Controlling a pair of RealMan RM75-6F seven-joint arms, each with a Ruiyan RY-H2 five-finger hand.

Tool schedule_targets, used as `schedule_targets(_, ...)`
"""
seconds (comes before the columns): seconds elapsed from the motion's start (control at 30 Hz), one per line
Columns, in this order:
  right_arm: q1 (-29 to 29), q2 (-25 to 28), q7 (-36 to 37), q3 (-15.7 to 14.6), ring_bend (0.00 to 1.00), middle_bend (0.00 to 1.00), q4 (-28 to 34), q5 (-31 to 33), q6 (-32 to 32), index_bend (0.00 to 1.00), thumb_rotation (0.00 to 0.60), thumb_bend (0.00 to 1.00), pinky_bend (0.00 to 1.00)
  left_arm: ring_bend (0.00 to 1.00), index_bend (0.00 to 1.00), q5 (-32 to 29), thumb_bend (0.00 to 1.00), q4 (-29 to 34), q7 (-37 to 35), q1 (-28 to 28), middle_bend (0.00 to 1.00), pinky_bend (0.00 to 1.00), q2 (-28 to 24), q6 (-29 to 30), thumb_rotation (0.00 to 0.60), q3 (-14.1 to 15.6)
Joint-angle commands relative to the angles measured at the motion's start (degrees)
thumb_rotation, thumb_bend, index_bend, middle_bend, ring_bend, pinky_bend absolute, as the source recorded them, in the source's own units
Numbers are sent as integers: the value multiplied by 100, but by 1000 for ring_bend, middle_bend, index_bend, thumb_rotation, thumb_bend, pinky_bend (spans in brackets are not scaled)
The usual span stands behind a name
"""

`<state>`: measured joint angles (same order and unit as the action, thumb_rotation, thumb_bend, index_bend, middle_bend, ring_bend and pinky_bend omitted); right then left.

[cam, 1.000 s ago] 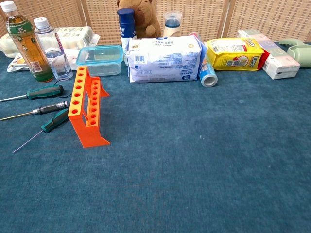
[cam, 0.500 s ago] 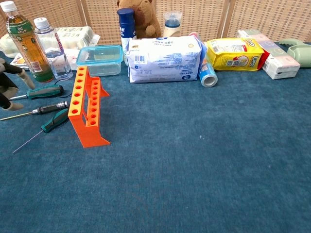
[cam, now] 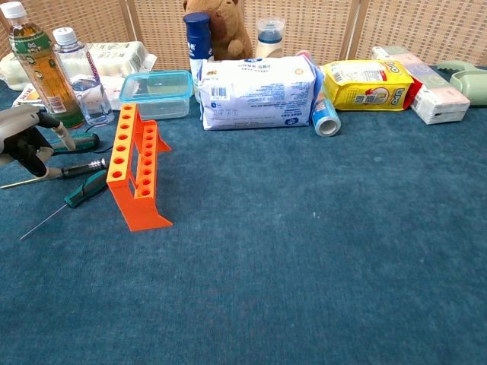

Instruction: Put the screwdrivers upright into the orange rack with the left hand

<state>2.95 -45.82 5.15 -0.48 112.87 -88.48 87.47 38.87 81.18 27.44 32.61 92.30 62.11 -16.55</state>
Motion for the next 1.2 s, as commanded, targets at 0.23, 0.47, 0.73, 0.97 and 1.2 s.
schedule_targets(0.23,4,9,29,-17,80,111,-5,-44,4,74,600,0,10,788,388,-250,334,-138,125,121,842,921,138,-12,600,-1)
schedule_targets(0.47,0,7,38,-20,81,112,-7,-53,1,74,600,0,10,788,387,-488,333,-347,215,220,842,920,339,-11,600,-28)
schedule_targets(0.73,-17,19,86,-14,81,113,-18,-38,-24,74,600,0,10,788,391,-514,336,-374,207,308,842,920,462,-10,600,-50)
schedule_targets(0.97,-26,29,119,-30,81,113,-18,-71,-43,74,600,0,10,788,402,-596,356,-457,315,383,842,920,582,66,600,-57)
schedule_targets(1.2,-29,30,136,-35,81,113,-24,-87,-44,74,600,0,10,788,435,-652,444,-529,364,414,842,920,628,84,600,-71)
